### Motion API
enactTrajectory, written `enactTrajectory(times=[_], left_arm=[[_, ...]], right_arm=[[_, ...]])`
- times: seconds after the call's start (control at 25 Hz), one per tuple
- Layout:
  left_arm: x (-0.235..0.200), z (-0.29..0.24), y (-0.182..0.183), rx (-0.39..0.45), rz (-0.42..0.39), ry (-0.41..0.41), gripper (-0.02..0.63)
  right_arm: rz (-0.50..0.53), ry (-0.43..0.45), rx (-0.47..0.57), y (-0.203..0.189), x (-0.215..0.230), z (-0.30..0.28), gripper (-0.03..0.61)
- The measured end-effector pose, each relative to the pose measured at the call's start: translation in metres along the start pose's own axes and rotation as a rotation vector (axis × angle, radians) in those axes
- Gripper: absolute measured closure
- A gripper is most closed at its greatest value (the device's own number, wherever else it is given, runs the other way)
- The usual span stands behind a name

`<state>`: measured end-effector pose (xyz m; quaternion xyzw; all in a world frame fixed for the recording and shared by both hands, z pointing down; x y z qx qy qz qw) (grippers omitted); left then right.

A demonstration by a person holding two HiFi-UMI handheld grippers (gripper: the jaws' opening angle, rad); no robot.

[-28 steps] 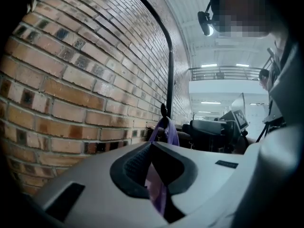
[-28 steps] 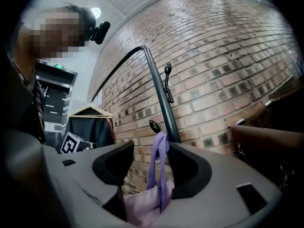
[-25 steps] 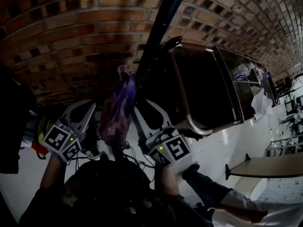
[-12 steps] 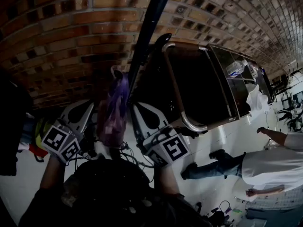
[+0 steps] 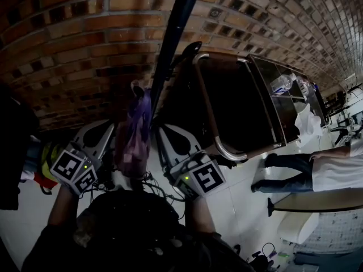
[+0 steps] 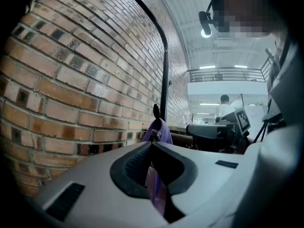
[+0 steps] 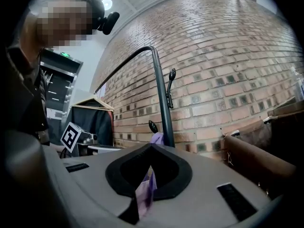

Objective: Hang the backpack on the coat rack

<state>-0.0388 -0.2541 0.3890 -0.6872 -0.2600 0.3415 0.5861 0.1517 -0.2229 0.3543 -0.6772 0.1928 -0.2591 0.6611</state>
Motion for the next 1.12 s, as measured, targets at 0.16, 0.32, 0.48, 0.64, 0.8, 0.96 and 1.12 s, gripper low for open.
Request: enactTrajectory(times=[0.16, 0.32, 0.48, 0.64, 0.8, 0.96, 1.12], left_arm=[[-0.002, -0.001, 0.000, -0.012, 0.006, 0.014, 0.600], [-0.003, -0.004, 0.000, -0.004, 0.000, 0.021, 0.600], [-0.003, -0.004, 0.000, -0.014, 0.008, 0.029, 0.600], [-0.006, -0.004, 0.001, 0.004, 0.003, 0.033, 0.600], [-0.006, -0.004, -0.001, 0.004, 0.003, 0.033, 0.600], [-0.005, -0.003, -0.001, -0.004, 0.007, 0.032, 0.600], [-0.004, -0.002, -0.001, -0.002, 0.011, 0.036, 0.600]], right_arm=[[-0.004, 0.005, 0.000, 0.000, 0.004, -0.002, 0.591], [-0.005, 0.008, -0.005, -0.003, 0.008, -0.003, 0.591], [0.003, 0.009, -0.013, -0.005, 0.011, -0.004, 0.591], [0.011, 0.009, -0.019, -0.006, 0.011, -0.006, 0.591], [0.012, 0.010, -0.023, -0.007, 0.012, -0.005, 0.591], [0.012, 0.009, -0.027, -0.008, 0.012, -0.005, 0.591], [0.013, 0.011, -0.029, -0.008, 0.012, -0.004, 0.591]])
Point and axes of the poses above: the fingertips, and each gripper's own axes: z backward along the fingers, x to its right, y out of its top, the point moved 6 cm from there along z, backward along the fingers
